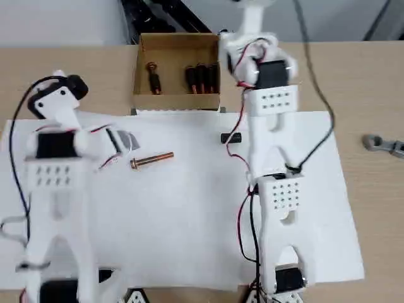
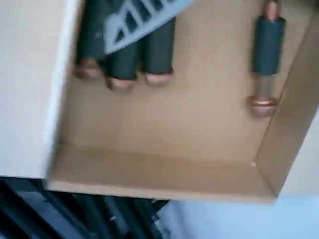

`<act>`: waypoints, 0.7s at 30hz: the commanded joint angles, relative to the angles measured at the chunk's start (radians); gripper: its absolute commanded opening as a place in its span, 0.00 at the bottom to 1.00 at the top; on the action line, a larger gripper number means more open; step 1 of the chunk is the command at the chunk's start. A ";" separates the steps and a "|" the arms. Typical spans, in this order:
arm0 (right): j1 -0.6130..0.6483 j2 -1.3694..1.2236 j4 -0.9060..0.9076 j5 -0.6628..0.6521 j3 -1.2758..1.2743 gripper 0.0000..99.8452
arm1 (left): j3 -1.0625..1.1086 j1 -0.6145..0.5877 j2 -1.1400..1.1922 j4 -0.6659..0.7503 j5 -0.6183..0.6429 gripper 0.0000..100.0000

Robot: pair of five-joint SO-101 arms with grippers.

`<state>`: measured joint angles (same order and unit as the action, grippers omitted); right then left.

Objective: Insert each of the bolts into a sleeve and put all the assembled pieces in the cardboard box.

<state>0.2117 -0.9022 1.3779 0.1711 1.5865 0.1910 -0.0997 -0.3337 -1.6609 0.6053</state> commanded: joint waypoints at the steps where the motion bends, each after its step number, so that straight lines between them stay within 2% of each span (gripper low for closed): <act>1: -0.033 0.151 0.107 0.018 0.091 0.16 | -0.165 0.003 0.164 -0.074 0.104 0.26; 7: -0.056 0.248 0.298 0.018 0.089 0.16 | -0.286 0.015 0.405 -0.091 0.195 0.25; 14: -0.079 0.288 0.300 0.020 0.083 0.16 | -0.346 0.114 0.566 -0.091 0.304 0.25; 21: -0.071 0.298 0.303 0.020 -0.069 0.16 | -0.421 0.117 0.694 -0.091 0.364 0.25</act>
<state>0.1442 -0.6705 1.6709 0.1818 1.5436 -0.1726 0.0169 0.3429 -1.7238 0.9459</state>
